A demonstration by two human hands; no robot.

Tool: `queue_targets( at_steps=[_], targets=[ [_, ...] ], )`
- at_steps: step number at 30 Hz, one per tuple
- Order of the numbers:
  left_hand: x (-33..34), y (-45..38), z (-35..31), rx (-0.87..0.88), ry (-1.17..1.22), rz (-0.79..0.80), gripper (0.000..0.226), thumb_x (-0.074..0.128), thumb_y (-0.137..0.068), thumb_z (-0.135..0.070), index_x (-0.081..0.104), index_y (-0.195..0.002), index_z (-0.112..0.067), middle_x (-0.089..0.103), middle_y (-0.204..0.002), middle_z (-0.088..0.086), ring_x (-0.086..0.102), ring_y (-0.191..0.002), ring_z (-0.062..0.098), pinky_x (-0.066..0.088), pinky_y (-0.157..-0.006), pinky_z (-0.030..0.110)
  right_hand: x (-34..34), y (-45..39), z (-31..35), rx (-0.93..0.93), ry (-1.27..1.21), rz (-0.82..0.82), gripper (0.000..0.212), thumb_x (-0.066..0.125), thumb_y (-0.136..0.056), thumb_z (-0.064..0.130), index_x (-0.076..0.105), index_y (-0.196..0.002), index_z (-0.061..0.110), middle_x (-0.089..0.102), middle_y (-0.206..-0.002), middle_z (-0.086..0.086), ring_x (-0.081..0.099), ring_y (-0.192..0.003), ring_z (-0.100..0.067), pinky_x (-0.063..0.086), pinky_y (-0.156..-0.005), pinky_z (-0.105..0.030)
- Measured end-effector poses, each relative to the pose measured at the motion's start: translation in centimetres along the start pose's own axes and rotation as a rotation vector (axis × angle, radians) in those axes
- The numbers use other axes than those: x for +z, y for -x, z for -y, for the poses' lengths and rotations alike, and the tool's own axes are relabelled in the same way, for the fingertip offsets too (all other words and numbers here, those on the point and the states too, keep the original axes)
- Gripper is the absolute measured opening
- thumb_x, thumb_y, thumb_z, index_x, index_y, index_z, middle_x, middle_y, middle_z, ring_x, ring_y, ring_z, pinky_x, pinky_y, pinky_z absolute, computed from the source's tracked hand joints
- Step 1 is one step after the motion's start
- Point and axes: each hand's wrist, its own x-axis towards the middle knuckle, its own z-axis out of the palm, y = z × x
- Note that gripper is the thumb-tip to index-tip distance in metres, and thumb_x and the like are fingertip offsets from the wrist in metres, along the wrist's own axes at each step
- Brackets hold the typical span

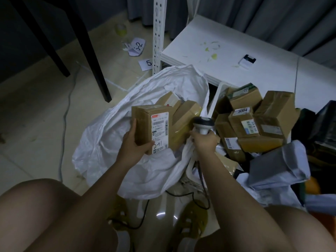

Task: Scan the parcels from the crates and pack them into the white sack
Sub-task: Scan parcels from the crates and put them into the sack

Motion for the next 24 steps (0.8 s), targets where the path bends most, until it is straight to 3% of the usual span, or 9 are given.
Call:
queue_targets(
  at_steps=[2, 4, 6, 8, 11, 16, 20, 22, 24],
  targets=[
    [0.1, -0.3, 0.0, 0.033, 0.042, -0.065, 0.099, 0.076, -0.079, -0.026, 0.01, -0.151, -0.036, 0.044, -0.143, -0.008, 0.047, -0.127, 0.011, 0.05, -0.096, 0.031, -1.3, 0.2, 0.1, -0.008, -0.09, 0.085, 0.03, 0.075, -0.083, 0.019, 0.06, -0.106, 0.008, 0.067, -0.095, -0.012, 0.065, -0.085, -0.026, 0.056, -0.077, -0.038],
    [0.0, -1.1, -0.7, 0.051, 0.05, -0.118, 0.096, 0.074, -0.081, -0.029, 0.01, -0.151, -0.037, 0.042, -0.144, -0.01, 0.05, -0.121, 0.008, 0.053, -0.078, 0.018, -2.5, 0.9, 0.5, -0.004, -0.163, 0.161, 0.016, 0.073, -0.085, 0.017, 0.058, -0.088, 0.016, 0.066, -0.083, -0.006, 0.064, -0.075, -0.019, 0.053, -0.068, -0.031],
    [-0.2, -2.6, -2.1, 0.071, 0.018, -0.143, 0.099, 0.072, -0.073, -0.051, 0.008, -0.148, -0.049, 0.04, -0.147, -0.009, 0.05, -0.123, 0.011, 0.057, -0.082, 0.032, -3.4, 1.2, 1.2, -0.031, -0.225, 0.2, 0.015, 0.075, -0.084, 0.018, 0.06, -0.088, 0.018, 0.068, -0.086, -0.005, 0.067, -0.079, -0.019, 0.055, -0.067, -0.03],
    [-0.1, -4.5, -4.1, 0.139, -0.13, -0.17, 0.098, 0.069, -0.071, -0.056, 0.007, -0.146, -0.051, 0.035, -0.148, -0.004, 0.044, -0.129, 0.018, 0.049, -0.095, 0.045, -3.8, 1.1, 2.4, -0.059, -0.295, 0.203, 0.018, 0.075, -0.083, 0.018, 0.062, -0.096, 0.017, 0.069, -0.093, -0.005, 0.069, -0.084, -0.019, 0.053, -0.065, -0.028],
    [0.7, -7.2, -7.4, 0.27, -0.474, -0.236, 0.092, 0.068, -0.079, -0.045, 0.009, -0.149, -0.043, 0.027, -0.148, 0.009, 0.034, -0.131, 0.032, 0.039, -0.101, 0.046, -3.9, -0.3, 4.8, -0.043, -0.435, 0.17, 0.024, 0.074, -0.084, 0.013, 0.062, -0.105, 0.014, 0.069, -0.091, -0.004, 0.068, -0.077, -0.015, 0.053, -0.061, -0.024],
    [3.8, -10.0, -8.2, 0.395, -0.895, -0.152, 0.075, 0.051, -0.079, -0.058, 0.026, -0.147, -0.037, 0.028, -0.146, 0.015, 0.032, -0.121, 0.041, 0.037, -0.096, 0.048, -2.7, -5.7, 8.3, 0.036, -0.503, 0.143, 0.041, 0.069, -0.084, 0.005, 0.056, -0.122, 0.001, 0.068, -0.104, -0.014, 0.067, -0.068, -0.016, 0.054, -0.052, -0.022],
    [5.8, -11.2, -4.4, 0.382, -1.093, -0.143, 0.086, 0.08, -0.057, -0.05, 0.044, -0.134, -0.039, 0.047, -0.131, 0.016, 0.047, -0.106, 0.04, 0.044, -0.085, 0.05, -1.6, -8.9, 10.1, 0.019, -0.296, 0.067, 0.057, 0.073, -0.08, 0.015, 0.047, -0.13, 0.007, 0.061, -0.118, -0.015, 0.062, -0.102, -0.032, 0.053, -0.09, -0.05],
    [5.9, -11.6, -2.8, 0.418, -1.065, -0.14, 0.084, 0.066, -0.058, -0.072, 0.045, -0.132, -0.038, 0.052, -0.122, 0.018, 0.053, -0.098, 0.039, 0.046, -0.08, 0.05, -1.0, -10.3, 10.7, -0.015, -0.215, 0.063, 0.061, 0.072, -0.082, 0.014, 0.043, -0.135, 0.005, 0.057, -0.12, -0.015, 0.057, -0.109, -0.034, 0.048, -0.097, -0.052],
    [6.3, -11.3, -2.2, 0.387, -0.97, -0.086, 0.094, 0.034, -0.055, -0.092, 0.037, -0.134, -0.039, 0.05, -0.124, 0.019, 0.051, -0.102, 0.038, 0.042, -0.086, 0.052, -0.4, -11.7, 11.3, -0.048, -0.163, 0.086, 0.055, 0.07, -0.083, 0.008, 0.044, -0.132, 0.003, 0.057, -0.119, -0.016, 0.057, -0.109, -0.035, 0.048, -0.096, -0.049]
  ],
)
